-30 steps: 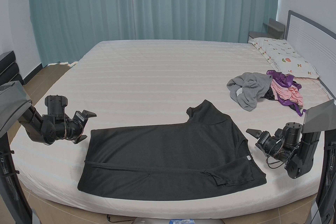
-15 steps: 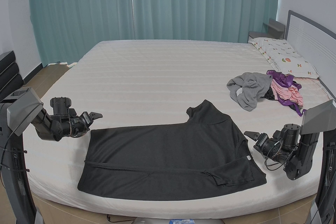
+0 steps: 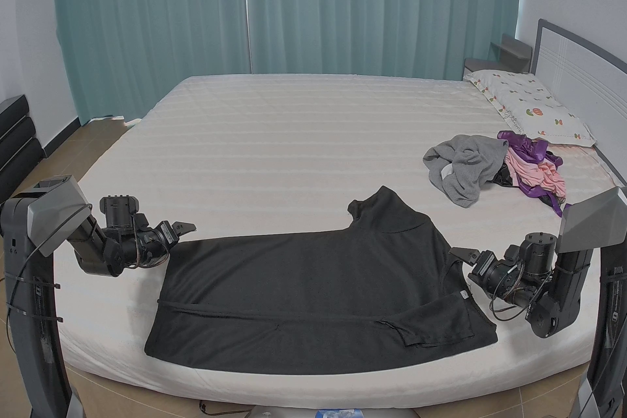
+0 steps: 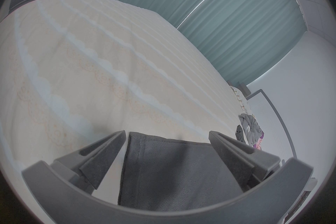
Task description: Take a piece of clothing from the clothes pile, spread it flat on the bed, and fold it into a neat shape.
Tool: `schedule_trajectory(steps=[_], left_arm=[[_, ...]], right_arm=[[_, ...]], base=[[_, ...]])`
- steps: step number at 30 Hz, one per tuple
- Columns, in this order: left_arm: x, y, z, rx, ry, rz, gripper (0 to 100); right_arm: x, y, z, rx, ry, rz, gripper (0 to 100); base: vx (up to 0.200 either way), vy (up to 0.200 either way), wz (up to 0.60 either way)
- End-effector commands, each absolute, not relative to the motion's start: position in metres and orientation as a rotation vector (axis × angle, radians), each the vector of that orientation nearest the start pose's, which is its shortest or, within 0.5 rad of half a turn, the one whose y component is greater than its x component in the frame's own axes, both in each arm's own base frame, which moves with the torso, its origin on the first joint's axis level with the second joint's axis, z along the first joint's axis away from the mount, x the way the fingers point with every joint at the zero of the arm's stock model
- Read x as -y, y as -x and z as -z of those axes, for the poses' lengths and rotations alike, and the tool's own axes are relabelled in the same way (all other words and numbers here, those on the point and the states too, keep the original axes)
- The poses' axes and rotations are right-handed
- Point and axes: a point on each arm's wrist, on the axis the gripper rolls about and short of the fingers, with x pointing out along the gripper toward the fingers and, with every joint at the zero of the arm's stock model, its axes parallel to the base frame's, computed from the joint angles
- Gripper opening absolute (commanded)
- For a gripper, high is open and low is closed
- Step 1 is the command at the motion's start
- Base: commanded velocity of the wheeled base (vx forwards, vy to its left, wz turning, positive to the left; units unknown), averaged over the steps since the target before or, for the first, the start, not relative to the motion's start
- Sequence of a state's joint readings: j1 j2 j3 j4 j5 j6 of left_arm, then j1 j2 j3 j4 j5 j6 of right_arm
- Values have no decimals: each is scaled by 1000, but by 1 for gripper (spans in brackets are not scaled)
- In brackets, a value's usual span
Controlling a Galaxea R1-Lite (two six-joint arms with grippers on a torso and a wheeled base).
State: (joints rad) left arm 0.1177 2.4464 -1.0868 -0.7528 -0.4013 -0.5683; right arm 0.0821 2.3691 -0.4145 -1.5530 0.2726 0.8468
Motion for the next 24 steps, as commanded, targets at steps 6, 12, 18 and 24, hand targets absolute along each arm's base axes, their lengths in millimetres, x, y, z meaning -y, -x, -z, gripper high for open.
schedule_trajectory(steps=[6,12,18,24], left_arm=[[-40,-422,24,-663,704,97,100],[-41,-421,24,-665,705,91,0],[-41,-418,22,-658,702,51,0],[-42,-415,8,-630,716,17,0]], right_arm=[[-32,-312,20,-515,-863,-166,100],[-32,-317,17,-495,-861,-165,100],[-43,-333,6,-482,-841,-201,100],[-49,-380,-16,-480,-809,-186,100]], base=[[0,0,0],[0,0,0],[0,0,0],[0,0,0]])
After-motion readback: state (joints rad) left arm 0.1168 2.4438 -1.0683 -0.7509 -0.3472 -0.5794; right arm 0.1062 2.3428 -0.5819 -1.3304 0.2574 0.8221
